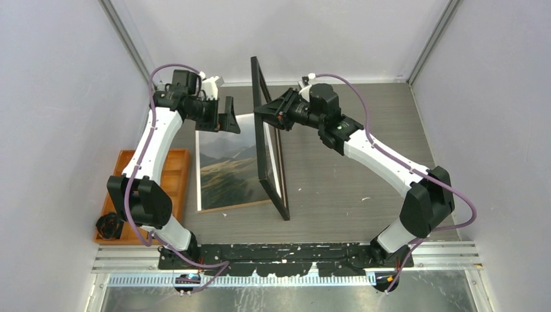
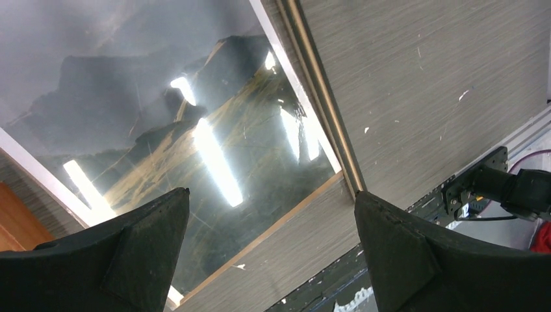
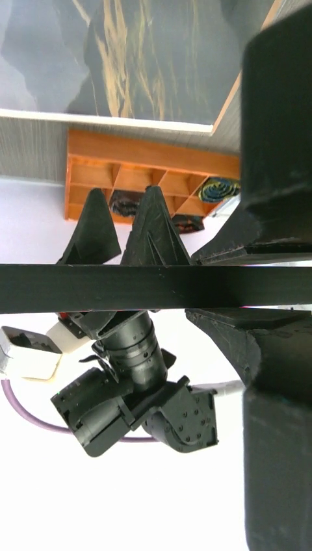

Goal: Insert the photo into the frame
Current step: Turn over the photo frame at the center of the board.

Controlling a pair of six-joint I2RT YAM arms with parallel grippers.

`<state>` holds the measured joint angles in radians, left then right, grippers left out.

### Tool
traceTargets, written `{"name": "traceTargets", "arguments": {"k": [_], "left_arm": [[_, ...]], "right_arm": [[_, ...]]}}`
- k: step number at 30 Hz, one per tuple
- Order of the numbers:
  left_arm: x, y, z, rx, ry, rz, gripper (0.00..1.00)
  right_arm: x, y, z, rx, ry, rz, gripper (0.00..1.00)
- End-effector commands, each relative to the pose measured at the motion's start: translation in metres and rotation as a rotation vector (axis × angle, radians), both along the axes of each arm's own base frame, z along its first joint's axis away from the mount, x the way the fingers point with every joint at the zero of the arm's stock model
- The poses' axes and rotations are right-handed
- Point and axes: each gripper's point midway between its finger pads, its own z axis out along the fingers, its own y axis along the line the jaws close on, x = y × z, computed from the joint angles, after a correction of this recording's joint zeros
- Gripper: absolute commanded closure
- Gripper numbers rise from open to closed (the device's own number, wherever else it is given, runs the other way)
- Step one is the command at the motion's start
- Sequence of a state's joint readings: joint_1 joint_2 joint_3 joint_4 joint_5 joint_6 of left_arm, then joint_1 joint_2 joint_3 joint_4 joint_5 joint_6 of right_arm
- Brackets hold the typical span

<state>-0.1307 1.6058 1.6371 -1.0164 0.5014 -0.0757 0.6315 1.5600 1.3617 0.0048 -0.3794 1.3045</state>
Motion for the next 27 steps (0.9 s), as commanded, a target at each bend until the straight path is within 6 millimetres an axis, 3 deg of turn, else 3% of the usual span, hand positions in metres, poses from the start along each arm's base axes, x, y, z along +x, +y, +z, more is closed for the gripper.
{"name": "traceTargets", "arguments": {"k": [1, 6, 13, 15, 19, 27], "left_arm": [[0.011, -0.003, 0.027, -0.037, -0.102, 0.04, 0.0], [0.033, -0.007, 0.033, -0.036, -0.122, 0.117, 0.0], [0.053, -0.044, 0.049, -0.006, -0.212, 0.094, 0.0], [0.059, -0.055, 0.057, -0.001, -0.239, 0.083, 0.0], [0.07, -0.072, 0.068, 0.02, -0.269, 0.069, 0.0], [0.082, -0.092, 0.063, 0.068, -0.286, 0.041, 0.0]], "right_arm": [[-0.006, -0.004, 0.064, 0.243, -0.107, 0.036, 0.99], [-0.001, -0.009, 0.05, 0.27, -0.07, 0.044, 0.95], [0.002, -0.028, 0.017, 0.192, -0.019, 0.036, 0.64], [0.005, -0.035, 0.01, 0.154, -0.014, 0.026, 0.51], [0.009, -0.049, 0.004, 0.099, -0.014, 0.014, 0.4], [0.003, -0.067, 0.01, -0.074, -0.054, 0.027, 0.35]]}}
